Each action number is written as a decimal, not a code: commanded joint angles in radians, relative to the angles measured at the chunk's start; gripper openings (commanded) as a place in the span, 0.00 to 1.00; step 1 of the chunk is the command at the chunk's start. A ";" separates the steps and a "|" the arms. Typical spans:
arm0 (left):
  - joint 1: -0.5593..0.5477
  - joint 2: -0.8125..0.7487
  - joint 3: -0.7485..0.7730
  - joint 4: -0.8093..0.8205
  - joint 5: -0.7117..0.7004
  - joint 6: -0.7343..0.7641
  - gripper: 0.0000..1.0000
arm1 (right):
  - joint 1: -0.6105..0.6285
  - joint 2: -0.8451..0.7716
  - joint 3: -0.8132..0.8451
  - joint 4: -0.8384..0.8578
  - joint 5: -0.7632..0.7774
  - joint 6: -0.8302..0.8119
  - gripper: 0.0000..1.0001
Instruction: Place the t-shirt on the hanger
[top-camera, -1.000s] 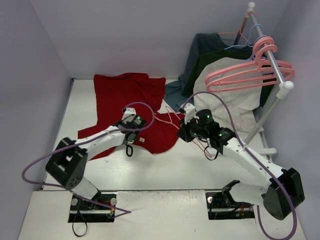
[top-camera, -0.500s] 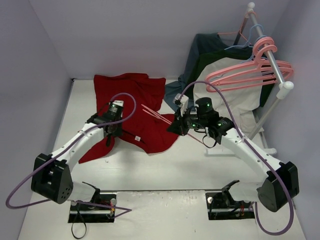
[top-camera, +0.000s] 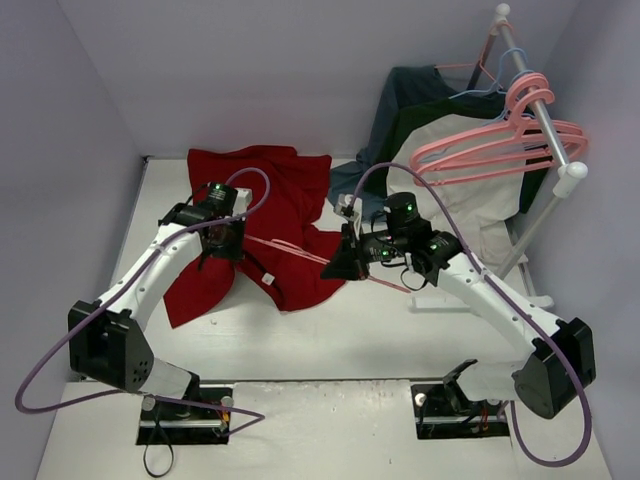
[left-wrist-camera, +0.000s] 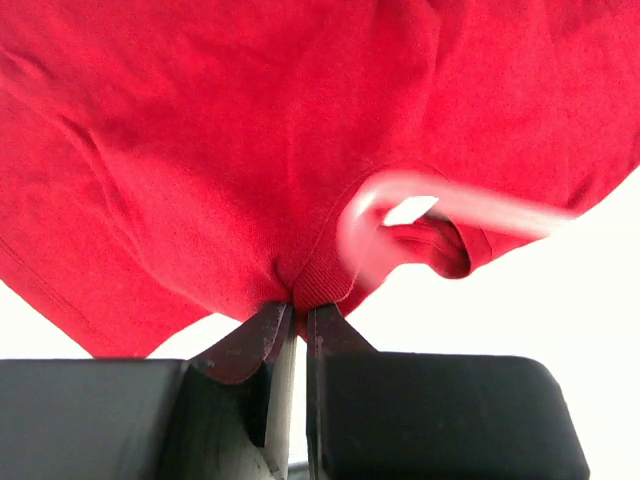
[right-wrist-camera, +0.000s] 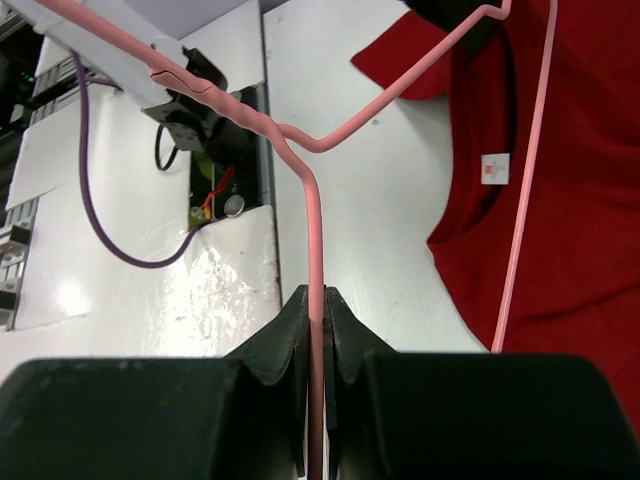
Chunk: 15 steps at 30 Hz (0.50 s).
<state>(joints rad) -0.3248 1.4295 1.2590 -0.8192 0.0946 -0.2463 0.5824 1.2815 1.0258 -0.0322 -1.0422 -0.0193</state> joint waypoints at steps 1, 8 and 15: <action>0.009 0.029 0.104 -0.108 0.007 -0.011 0.00 | 0.050 0.033 0.051 0.051 -0.058 0.009 0.00; 0.024 0.075 0.143 -0.163 -0.036 -0.032 0.00 | 0.068 0.038 0.025 0.049 -0.024 0.010 0.00; 0.092 0.103 0.145 -0.180 -0.060 -0.040 0.00 | 0.069 0.025 -0.016 0.050 -0.021 0.018 0.00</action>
<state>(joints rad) -0.2709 1.5260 1.3586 -0.9678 0.0700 -0.2693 0.6485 1.3350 1.0151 -0.0335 -1.0441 -0.0105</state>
